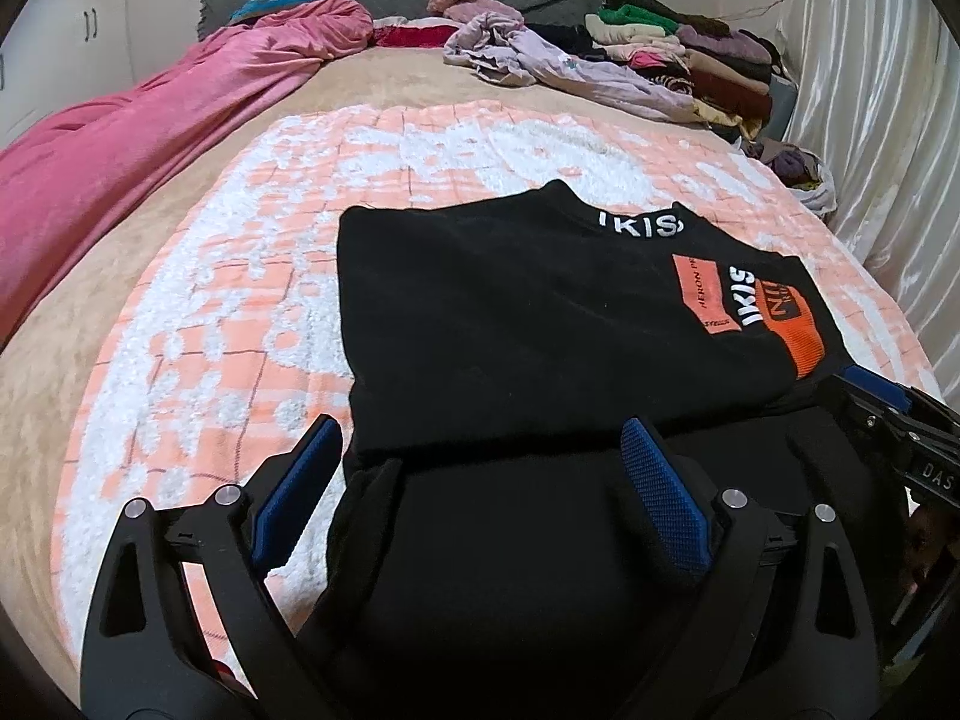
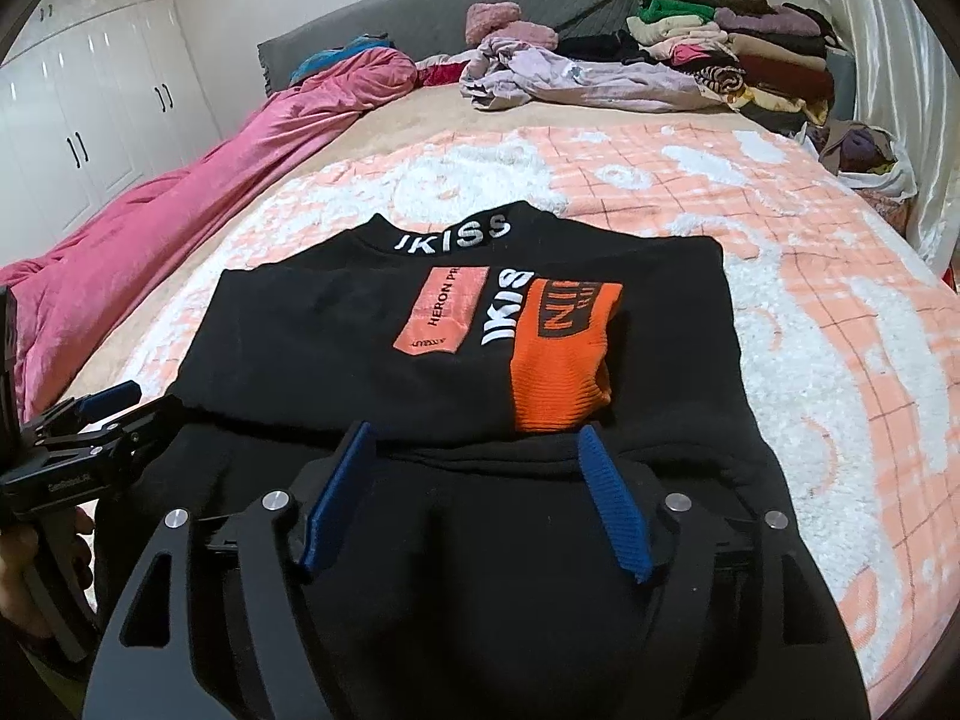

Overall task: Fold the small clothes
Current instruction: 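Lower the orange cuff onto the sweatshirt body and open the right tool, then move both open tools to the sweatshirt hem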

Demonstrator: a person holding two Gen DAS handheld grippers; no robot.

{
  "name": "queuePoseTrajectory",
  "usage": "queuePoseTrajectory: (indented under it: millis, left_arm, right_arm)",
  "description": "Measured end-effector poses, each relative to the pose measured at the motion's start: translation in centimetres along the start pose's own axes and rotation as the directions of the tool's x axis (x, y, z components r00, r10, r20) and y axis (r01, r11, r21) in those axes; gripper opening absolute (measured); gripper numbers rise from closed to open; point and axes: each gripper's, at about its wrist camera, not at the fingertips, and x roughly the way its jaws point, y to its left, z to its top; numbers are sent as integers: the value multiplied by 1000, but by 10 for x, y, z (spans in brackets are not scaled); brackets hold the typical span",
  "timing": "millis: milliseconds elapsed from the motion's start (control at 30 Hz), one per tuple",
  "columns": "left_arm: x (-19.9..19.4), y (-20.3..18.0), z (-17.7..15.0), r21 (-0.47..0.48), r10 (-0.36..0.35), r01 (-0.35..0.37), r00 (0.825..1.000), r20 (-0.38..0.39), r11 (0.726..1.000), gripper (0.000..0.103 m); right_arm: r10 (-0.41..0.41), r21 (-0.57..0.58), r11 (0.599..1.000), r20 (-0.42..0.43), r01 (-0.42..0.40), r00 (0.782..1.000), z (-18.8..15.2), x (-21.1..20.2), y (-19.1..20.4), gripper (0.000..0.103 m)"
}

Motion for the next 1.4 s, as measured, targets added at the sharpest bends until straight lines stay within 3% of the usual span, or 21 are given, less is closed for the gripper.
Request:
queuePoseTrajectory:
  millis: [733, 767, 800, 867, 1400]
  left_arm:
    - [-45, 8, -10, -25, 12, -10, 999, 51, 1000, 93]
    - [-48, 10, -11, -30, 10, -8, 999, 54, 1000, 93]
    - [-49, 10, -12, -32, 10, -8, 998, 55, 999, 93]
    - [-53, 11, -13, -35, 13, -11, 998, 59, 999, 93]
    - [-78, 24, -25, -62, 35, -30, 996, 84, 998, 93]
  right_arm:
    - [-4, -37, 999, 49, 6, 999, -7, -41, 9, 70]
    - [-4, -38, 999, 51, 6, 999, -8, -44, 9, 71]
    - [-4, -39, 999, 52, 6, 999, -9, -45, 9, 83]
    - [-14, -36, 999, 73, 16, 997, -11, -51, 9, 88]
    - [-27, -48, 998, 103, 33, 994, -21, -84, 1, 88]
